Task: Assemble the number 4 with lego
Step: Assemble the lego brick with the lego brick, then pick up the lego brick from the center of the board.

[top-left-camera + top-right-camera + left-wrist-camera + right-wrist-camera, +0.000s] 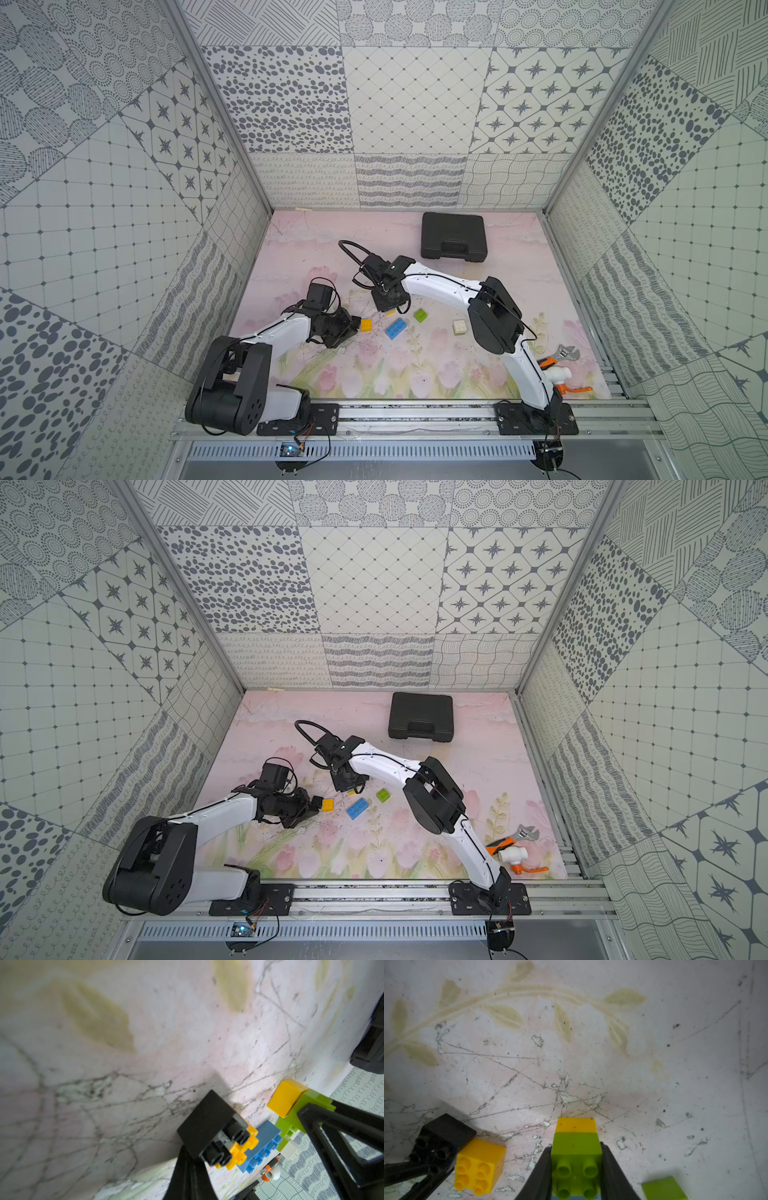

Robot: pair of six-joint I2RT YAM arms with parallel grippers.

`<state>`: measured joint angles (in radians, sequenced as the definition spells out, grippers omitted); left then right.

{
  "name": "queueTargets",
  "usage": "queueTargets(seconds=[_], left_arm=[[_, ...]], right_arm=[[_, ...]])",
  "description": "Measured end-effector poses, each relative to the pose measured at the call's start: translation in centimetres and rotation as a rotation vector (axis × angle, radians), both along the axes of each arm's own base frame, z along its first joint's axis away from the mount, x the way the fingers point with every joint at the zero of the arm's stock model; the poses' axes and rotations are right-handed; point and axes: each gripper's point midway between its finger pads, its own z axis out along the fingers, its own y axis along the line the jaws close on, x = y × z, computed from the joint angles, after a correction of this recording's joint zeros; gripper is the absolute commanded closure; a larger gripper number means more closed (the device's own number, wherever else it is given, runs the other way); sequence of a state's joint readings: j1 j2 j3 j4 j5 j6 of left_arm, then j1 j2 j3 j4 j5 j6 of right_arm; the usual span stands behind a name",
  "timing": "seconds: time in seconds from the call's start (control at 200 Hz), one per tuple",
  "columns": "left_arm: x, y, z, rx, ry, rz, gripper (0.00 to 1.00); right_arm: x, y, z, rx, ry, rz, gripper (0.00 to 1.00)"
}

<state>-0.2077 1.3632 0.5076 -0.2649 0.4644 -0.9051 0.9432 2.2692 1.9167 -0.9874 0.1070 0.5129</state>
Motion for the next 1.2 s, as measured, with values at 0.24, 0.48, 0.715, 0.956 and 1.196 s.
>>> queueTargets(seconds=[0.24, 0.48, 0.715, 0.956, 1.196], left_arm=[[0.1, 0.0, 0.2, 0.000, -0.008, 0.001, 1.00], [0.1, 0.0, 0.2, 0.003, -0.009, 0.001, 1.00], [0.1, -0.1, 0.1, 0.000, -0.005, -0.001, 1.00], [0.2, -0.5, 0.3, 0.010, -0.012, -0.017, 1.00], [-0.4, 2.5, 1.4, 0.143, -0.022, 0.068, 1.00]], right_arm=[[0.2, -0.3, -0.5, -0.066, 0.002, 0.006, 0.85], [0.1, -0.8, -0.8, -0.096, -0.019, 0.010, 0.80], [0.1, -2.0, -1.2, -0.124, -0.011, -0.004, 0.34], [0.2, -3.5, 1.4, -0.145, -0.029, -0.027, 0.25], [-3.4, 0.8, 6.5, 0.002, -0.082, 0.038, 0.23]])
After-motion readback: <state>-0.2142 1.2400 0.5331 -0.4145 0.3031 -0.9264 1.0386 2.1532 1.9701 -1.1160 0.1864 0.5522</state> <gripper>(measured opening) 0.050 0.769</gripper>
